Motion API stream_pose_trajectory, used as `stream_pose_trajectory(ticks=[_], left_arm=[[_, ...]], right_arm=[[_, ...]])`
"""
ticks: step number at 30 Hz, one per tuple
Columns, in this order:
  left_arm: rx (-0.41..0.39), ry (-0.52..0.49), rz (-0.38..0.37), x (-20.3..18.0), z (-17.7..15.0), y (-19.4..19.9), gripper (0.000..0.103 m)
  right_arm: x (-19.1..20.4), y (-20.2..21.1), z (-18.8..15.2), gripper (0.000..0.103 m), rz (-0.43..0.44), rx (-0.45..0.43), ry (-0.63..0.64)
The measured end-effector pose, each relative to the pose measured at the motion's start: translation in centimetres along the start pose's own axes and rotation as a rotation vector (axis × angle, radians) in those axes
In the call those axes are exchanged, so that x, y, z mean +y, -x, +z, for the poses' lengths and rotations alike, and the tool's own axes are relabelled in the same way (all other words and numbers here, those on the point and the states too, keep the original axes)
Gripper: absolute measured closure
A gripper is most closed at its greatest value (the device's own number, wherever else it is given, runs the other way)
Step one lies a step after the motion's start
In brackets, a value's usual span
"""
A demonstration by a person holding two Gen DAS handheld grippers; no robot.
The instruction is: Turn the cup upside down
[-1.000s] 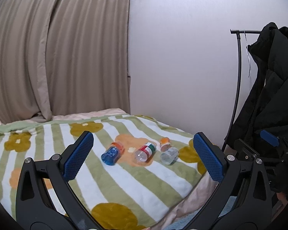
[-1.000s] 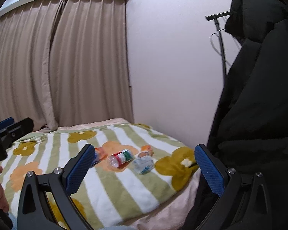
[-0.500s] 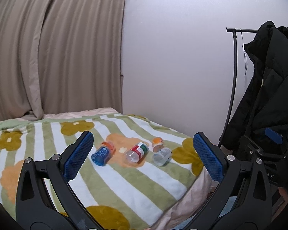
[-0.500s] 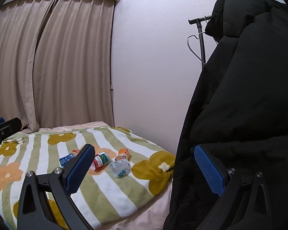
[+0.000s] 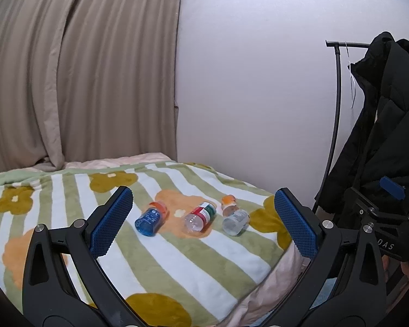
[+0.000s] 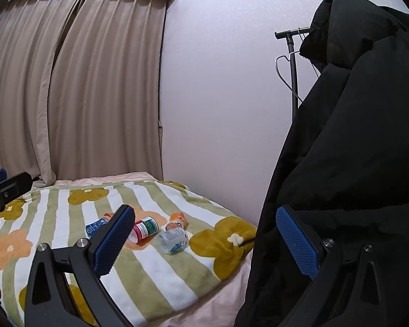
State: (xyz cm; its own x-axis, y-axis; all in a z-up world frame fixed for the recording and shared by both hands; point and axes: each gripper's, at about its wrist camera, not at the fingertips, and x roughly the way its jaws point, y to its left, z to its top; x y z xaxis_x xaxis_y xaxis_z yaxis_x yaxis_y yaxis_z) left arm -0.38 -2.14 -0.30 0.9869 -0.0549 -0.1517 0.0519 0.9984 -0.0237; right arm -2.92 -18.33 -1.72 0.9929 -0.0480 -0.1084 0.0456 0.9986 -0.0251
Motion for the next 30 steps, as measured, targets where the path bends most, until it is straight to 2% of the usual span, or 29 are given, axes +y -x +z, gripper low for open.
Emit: stream_pose_trajectory(ticks=[13,18,23,26,30], left_arm=[[0.01,0.0,-0.003,0.2,0.0,-0.1,0.0],[0.052,-0.001,0.005,1.4,1.3,-2.2,0.0],[0.142,-0.051,0.019,3.5,3.1,-8.7,0.0],[0.279,-0.102,0.005,5.4,3.1,-15.5,0.0],[0.524,-0.19,0.014,8.7,0.9,-26.5,0.0]], right_arm=[[0.5,0.1,0.4,0.0,0.007,0.001,0.005],[1.0,-0.7,1.1,0.0,0.042,-0.002,-0.012],[2.2,-3.1,2.6,0.0,0.084,0.006,0.008],[2.9,-4.9,3.4,0.0,0.105,0.011,0.017],[3.9,-7.3,3.8,0.0,0.13,0.029,0.025]])
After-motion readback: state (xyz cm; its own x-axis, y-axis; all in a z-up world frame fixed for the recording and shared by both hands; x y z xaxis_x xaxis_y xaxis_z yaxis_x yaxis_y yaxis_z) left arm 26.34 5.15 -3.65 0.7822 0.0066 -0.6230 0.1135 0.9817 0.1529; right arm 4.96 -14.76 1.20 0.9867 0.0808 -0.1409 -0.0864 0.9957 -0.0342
